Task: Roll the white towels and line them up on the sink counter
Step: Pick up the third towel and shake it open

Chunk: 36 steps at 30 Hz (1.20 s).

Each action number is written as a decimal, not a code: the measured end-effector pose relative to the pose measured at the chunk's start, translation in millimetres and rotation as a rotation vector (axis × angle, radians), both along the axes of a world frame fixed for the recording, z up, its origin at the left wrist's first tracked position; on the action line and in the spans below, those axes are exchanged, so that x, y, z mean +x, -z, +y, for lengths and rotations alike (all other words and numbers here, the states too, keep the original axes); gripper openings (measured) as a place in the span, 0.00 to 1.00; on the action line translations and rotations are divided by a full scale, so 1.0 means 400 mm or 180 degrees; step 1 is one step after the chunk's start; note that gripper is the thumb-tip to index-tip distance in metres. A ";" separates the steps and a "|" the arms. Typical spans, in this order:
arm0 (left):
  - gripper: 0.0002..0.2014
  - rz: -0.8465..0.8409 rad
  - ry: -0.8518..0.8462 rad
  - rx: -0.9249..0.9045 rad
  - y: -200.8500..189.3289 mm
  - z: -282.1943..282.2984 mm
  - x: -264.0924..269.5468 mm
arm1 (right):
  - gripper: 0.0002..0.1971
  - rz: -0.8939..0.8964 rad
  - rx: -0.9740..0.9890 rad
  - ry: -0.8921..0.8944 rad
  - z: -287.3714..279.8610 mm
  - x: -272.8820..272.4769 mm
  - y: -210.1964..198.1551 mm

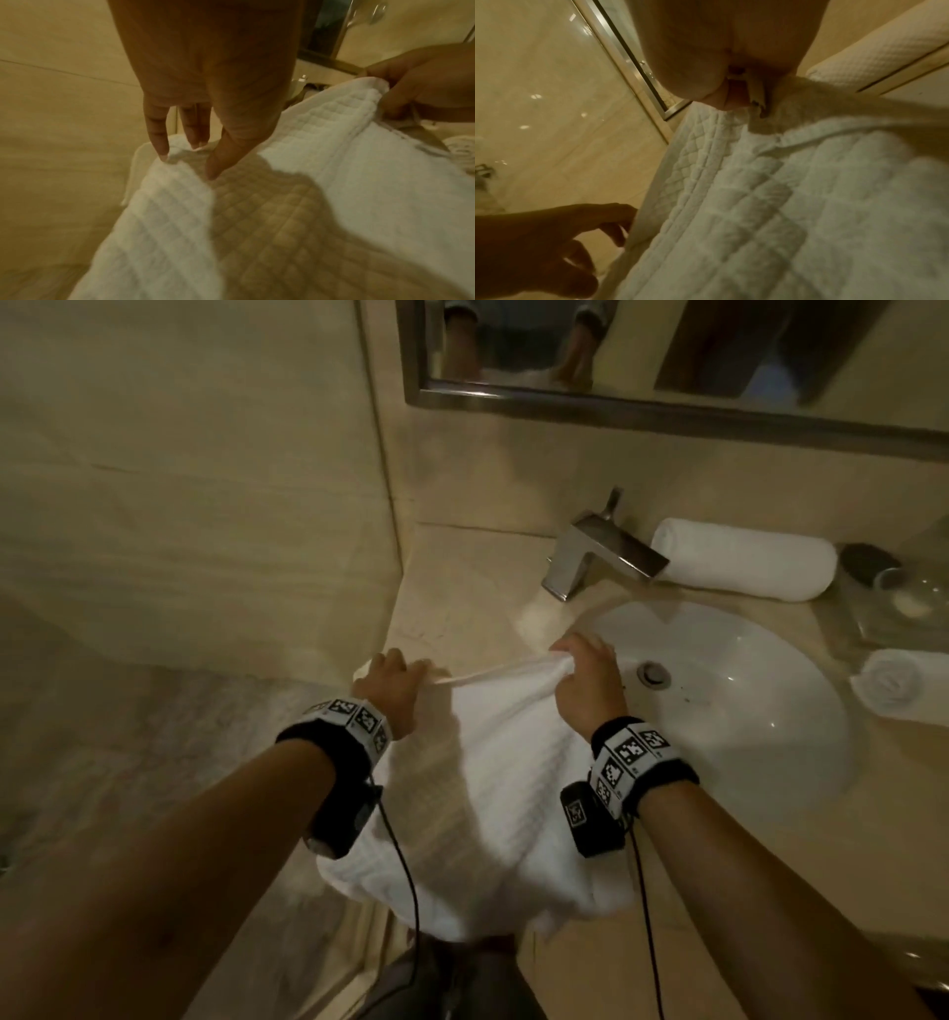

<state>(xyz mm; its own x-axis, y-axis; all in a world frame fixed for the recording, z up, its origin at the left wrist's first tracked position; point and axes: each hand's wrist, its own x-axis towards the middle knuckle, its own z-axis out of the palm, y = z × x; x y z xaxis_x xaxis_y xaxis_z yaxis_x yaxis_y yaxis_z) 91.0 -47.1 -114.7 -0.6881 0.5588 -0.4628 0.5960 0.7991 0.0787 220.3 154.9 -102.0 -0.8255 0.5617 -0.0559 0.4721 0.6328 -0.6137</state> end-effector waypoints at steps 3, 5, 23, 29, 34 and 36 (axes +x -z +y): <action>0.26 0.0019 -0.0133 -0.0067 0.016 0.000 -0.042 | 0.23 -0.0173 -0.0318 0.0034 0.032 0.024 0.040; 0.22 0.0084 -0.0207 -0.0192 0.010 0.007 -0.062 | 0.20 -0.0387 -0.0453 -0.0001 0.051 0.033 0.073; 0.15 0.0482 -0.0701 -0.0554 0.032 0.034 -0.026 | 0.23 -0.2190 -0.1124 -0.0300 0.008 0.086 0.062; 0.15 0.0315 -0.0989 -0.0303 0.030 0.029 -0.021 | 0.06 -0.2310 -0.0876 -0.0136 0.024 0.065 0.028; 0.17 0.0232 -0.1358 0.0136 -0.026 -0.024 -0.082 | 0.11 -0.1952 -0.0566 0.0190 -0.010 0.003 0.007; 0.17 0.0307 -0.1484 0.0365 -0.032 -0.021 -0.092 | 0.06 -0.1684 -0.0627 0.0422 -0.009 -0.011 -0.001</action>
